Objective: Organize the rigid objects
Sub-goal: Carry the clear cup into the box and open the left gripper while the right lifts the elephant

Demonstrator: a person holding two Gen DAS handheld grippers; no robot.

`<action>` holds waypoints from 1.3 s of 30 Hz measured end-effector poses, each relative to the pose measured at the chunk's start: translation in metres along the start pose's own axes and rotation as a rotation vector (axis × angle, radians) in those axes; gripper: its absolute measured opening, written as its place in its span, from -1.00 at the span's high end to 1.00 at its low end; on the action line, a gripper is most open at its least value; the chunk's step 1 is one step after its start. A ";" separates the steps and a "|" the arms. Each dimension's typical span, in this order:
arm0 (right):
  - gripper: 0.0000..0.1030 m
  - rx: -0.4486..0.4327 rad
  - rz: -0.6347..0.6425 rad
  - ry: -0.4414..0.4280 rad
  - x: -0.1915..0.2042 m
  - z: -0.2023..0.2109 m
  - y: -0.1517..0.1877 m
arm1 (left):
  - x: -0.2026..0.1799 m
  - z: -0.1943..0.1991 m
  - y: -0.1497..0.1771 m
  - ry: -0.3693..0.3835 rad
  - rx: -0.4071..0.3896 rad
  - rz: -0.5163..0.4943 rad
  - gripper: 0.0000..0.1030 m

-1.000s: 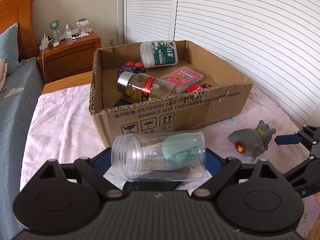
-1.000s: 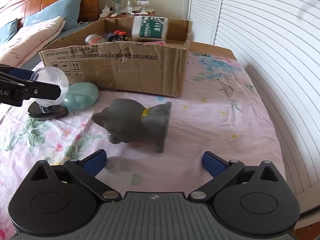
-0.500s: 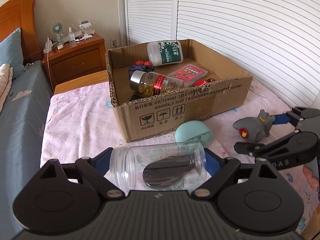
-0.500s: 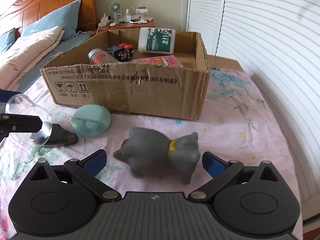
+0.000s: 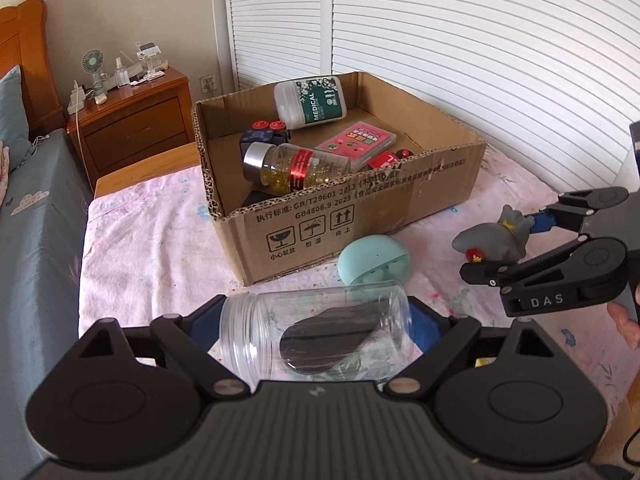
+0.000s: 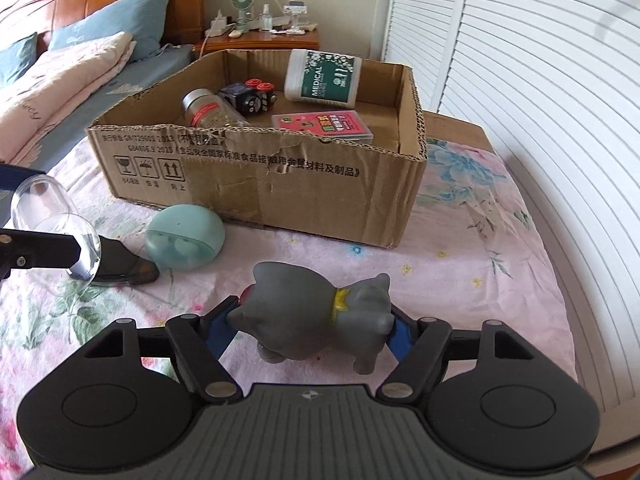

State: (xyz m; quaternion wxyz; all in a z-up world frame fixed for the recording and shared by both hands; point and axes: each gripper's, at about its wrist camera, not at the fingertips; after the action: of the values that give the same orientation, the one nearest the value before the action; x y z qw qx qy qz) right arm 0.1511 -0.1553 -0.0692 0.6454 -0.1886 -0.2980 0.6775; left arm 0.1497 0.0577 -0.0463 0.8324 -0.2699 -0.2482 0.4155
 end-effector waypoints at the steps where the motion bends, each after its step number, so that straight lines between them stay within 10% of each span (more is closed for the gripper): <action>1: -0.51 0.004 0.011 -0.007 0.000 0.002 -0.001 | 0.000 0.001 -0.001 0.003 0.003 -0.009 -0.77; 20: -0.51 -0.074 0.122 -0.108 -0.006 0.050 -0.068 | 0.014 0.015 -0.067 0.028 -0.044 -0.133 -0.77; 39: -0.51 -0.088 0.103 -0.127 -0.018 0.029 -0.098 | 0.036 -0.113 -0.192 -0.057 -0.023 -0.090 -0.80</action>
State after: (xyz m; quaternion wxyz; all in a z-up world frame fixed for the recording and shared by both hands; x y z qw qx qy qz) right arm 0.2086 -0.1785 0.0136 0.5805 -0.1886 -0.3576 0.7068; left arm 0.3483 -0.0374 0.0036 0.8397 -0.2558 -0.2885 0.3824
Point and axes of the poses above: each gripper's, at about its wrist camera, not at the fingertips, and z roughly against the way its jaws point, x to its left, y to its underside, and after that the axes turned 15 degrees about -z, right-handed
